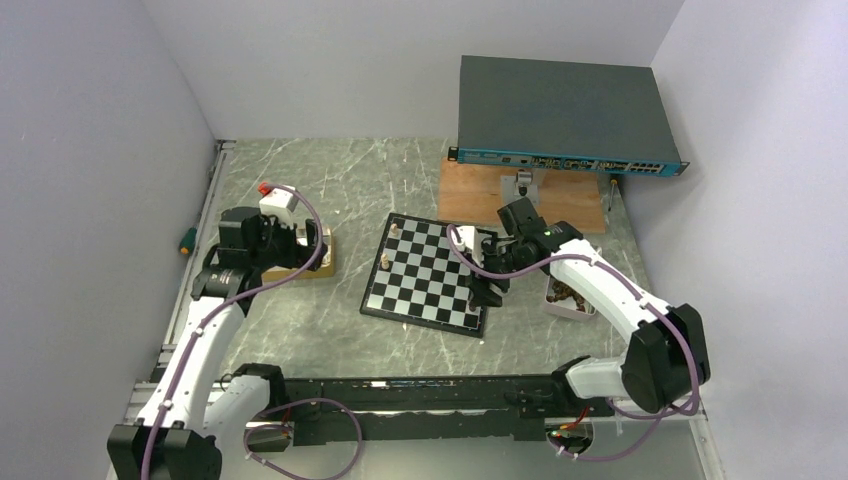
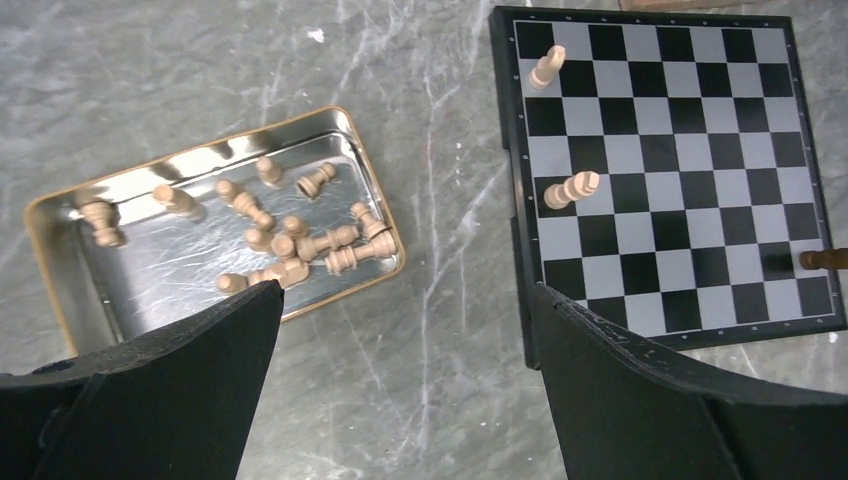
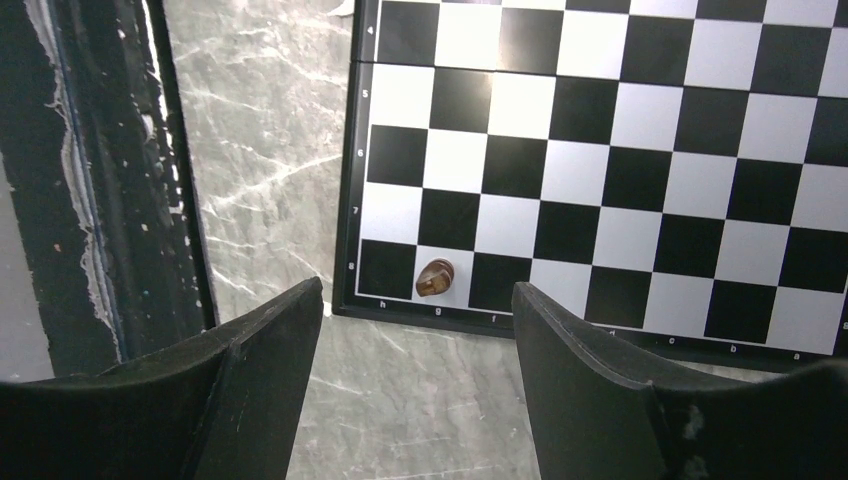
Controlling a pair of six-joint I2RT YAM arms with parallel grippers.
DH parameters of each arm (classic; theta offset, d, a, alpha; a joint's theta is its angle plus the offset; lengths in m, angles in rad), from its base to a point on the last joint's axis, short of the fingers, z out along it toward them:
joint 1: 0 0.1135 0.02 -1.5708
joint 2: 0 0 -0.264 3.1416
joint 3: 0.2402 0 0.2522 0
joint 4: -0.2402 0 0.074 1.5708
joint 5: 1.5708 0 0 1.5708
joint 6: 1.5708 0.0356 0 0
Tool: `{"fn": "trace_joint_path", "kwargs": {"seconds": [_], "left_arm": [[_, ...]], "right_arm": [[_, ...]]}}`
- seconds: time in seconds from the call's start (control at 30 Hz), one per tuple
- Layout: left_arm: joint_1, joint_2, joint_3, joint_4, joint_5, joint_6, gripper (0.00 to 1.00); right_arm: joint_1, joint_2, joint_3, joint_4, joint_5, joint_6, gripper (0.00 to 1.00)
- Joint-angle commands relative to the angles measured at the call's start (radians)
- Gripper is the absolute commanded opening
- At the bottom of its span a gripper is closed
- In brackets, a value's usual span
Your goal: Set up the chess pieces on the board
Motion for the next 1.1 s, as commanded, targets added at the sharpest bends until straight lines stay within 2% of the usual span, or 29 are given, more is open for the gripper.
{"fn": "trace_joint_path", "kwargs": {"seconds": [0.0, 0.13, 0.27, 0.4, 0.53, 0.77, 1.07], "left_arm": [[0.015, 0.068, 0.023, 0.031, 0.08, -0.121, 1.0], [0.015, 0.175, 0.092, -0.083, -0.05, -0.17, 0.98], [0.015, 0.293, 0.158, -0.158, -0.155, -0.196, 0.87], [0.016, 0.344, 0.152, -0.136, -0.254, -0.192, 0.85], [0.019, 0.407, 0.191, -0.156, -0.332, -0.158, 0.74], [0.044, 0.507, 0.268, -0.188, -0.357, -0.091, 0.6], [0.125, 0.609, 0.301, -0.198, -0.251, -0.075, 0.45]], "right_arm": [[-0.011, -0.042, 0.036, -0.014, -0.067, 0.014, 0.72], [-0.02, -0.064, 0.039, -0.014, -0.047, 0.018, 0.74], [-0.02, -0.073, 0.038, -0.013, -0.03, 0.014, 0.75], [-0.016, -0.077, 0.034, -0.014, -0.031, 0.011, 0.75], [-0.005, -0.083, 0.034, -0.016, -0.031, 0.006, 0.75], [-0.002, -0.093, 0.023, -0.007, -0.026, 0.004, 0.75], [0.0, -0.095, 0.018, 0.0, -0.021, 0.002, 0.75]]}}
